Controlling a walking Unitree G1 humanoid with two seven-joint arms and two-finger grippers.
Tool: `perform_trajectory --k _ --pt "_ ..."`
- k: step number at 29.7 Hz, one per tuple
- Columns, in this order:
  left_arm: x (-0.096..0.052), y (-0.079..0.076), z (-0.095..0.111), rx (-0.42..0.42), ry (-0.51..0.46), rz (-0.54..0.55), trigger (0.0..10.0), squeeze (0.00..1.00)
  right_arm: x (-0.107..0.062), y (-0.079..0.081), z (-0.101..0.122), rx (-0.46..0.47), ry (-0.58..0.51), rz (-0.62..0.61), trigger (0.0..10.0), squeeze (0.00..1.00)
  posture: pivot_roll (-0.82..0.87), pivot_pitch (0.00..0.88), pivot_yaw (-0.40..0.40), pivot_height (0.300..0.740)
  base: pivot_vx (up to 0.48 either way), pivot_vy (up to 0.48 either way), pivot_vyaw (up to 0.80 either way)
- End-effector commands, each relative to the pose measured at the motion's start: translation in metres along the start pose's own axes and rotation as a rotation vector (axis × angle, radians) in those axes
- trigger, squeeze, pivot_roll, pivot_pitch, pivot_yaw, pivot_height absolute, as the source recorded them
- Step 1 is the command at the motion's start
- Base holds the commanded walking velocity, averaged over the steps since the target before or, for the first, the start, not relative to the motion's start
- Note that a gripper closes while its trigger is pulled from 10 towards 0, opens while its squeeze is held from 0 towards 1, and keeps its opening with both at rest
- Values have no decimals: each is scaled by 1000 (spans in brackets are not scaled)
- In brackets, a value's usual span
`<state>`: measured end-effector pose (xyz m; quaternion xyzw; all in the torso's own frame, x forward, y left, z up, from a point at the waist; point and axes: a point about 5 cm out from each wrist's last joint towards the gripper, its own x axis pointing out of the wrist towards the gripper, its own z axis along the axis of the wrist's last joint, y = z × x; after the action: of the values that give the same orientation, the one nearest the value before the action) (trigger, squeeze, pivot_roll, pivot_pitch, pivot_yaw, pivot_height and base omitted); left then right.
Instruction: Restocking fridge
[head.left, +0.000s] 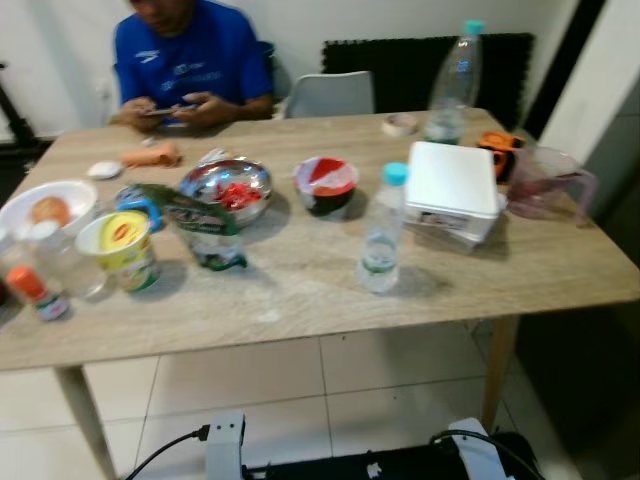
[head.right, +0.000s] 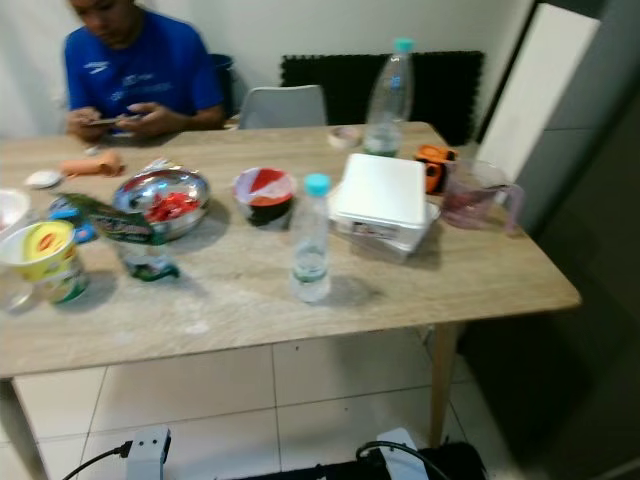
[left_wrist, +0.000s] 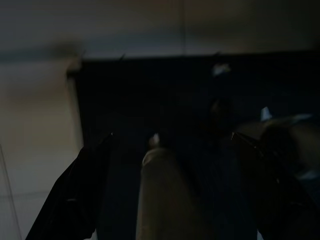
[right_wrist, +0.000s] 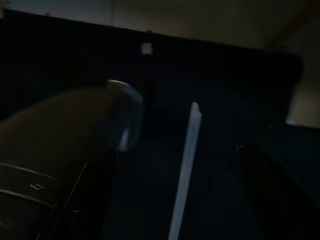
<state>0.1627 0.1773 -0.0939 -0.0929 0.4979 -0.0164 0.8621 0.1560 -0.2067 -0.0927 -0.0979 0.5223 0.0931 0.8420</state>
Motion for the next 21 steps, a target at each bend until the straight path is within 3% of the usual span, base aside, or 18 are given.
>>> perform_trajectory --k 1,8,21 --pt "-1 1 -10 0 29 7 10000 0 1 3 1 13 -2 5 10000 0 -6 10 1 740 0 0 0" --pt "-1 1 -10 7 31 12 10000 0 1 2 1 8 -5 7 10000 0 -6 7 -1 740 0 0 0" --pt "-2 3 -14 13 46 30 10000 0 1 2 1 2 -7 7 10000 0 -6 15 -4 740 -361 0 0"
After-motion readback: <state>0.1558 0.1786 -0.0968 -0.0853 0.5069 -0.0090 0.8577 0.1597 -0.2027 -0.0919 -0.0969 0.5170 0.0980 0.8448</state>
